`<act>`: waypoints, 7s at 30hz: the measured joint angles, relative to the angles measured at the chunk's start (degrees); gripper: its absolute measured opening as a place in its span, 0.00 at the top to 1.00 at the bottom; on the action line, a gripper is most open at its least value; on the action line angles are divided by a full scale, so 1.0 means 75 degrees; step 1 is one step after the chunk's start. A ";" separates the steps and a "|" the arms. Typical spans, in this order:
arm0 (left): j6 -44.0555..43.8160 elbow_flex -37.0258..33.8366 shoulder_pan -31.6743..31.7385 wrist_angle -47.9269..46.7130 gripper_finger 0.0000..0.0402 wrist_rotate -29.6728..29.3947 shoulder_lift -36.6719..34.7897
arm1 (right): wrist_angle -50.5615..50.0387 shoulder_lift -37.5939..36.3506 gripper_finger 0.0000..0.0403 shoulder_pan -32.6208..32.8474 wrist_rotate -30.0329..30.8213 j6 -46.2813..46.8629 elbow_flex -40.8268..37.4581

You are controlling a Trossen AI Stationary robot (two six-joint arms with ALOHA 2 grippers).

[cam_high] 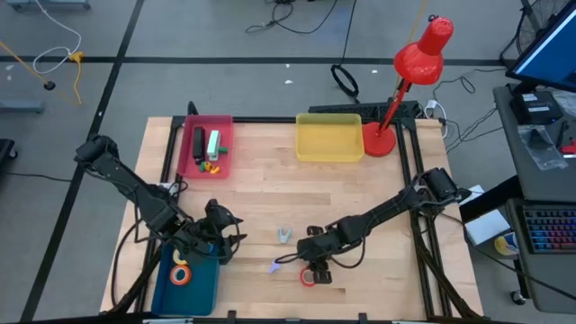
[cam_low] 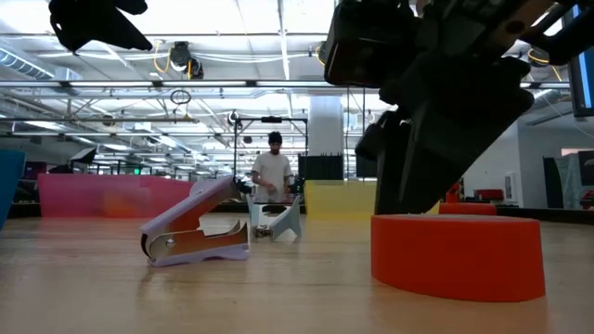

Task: Pick and place Stapler, Stapler remover, tape
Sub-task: Put the red tape into the blue bin, then put the light blue staple remover into the yellow bin

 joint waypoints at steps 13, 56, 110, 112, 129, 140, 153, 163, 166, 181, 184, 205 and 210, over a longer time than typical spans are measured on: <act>0.0012 0.0000 0.0000 0.0003 0.43 -0.0023 -0.0001 | -0.0150 -0.0441 0.61 -0.0029 -0.0196 -0.0116 -0.0062; 0.1481 0.0003 0.0000 0.1692 0.43 0.0380 0.0000 | 0.1708 -0.0834 0.93 0.0259 0.2187 -0.2516 -0.0155; 0.4756 0.0003 0.0513 0.4583 0.43 0.1392 0.0927 | 0.7855 -0.0742 0.92 0.0104 0.4620 -0.8127 -0.0146; 0.4750 0.0003 0.0600 0.4671 0.43 0.1560 0.0927 | 0.7901 -0.0742 0.92 0.0048 0.4615 -0.8126 -0.0146; 0.3111 0.0003 0.0914 0.2907 0.90 0.2846 0.0903 | 0.6435 -0.0742 0.81 -0.0117 0.3894 -0.7510 -0.0134; -0.0419 0.0000 0.0877 0.0837 0.90 0.2952 0.0866 | 0.4568 -0.0771 0.61 0.0247 0.4110 -0.7472 -0.0137; -0.5465 0.1279 -0.0425 -0.2731 0.90 0.4815 0.0875 | 0.3031 -0.0771 0.60 0.0280 0.4932 -0.6552 -0.0140; -0.8305 0.1279 -0.1638 -0.2651 0.90 0.5979 0.2404 | 0.3153 -0.0771 0.60 0.0277 0.4864 -0.6501 -0.0140; -0.8406 0.1276 -0.1733 -0.2469 0.90 0.6134 0.2739 | 0.3172 -0.0771 0.61 0.0277 0.4864 -0.6511 -0.0140; -0.7959 0.1065 -0.1673 -0.2295 0.80 0.5933 0.2841 | 0.4121 -0.0774 0.61 0.0280 0.4834 -0.6967 -0.0140; -0.7905 0.1052 -0.1673 -0.2292 0.76 0.5911 0.2841 | 0.4121 -0.0774 0.61 0.0280 0.4834 -0.6976 -0.0140; -0.7125 0.1052 -0.2077 -0.2313 0.61 0.3903 0.1981 | 0.1974 -0.0780 0.62 0.0361 0.4719 -0.6436 -0.0143; -0.6140 0.1052 -0.2168 -0.2139 0.62 0.2298 0.1495 | 0.1638 -0.0780 0.62 0.0093 0.3631 -0.6291 -0.0143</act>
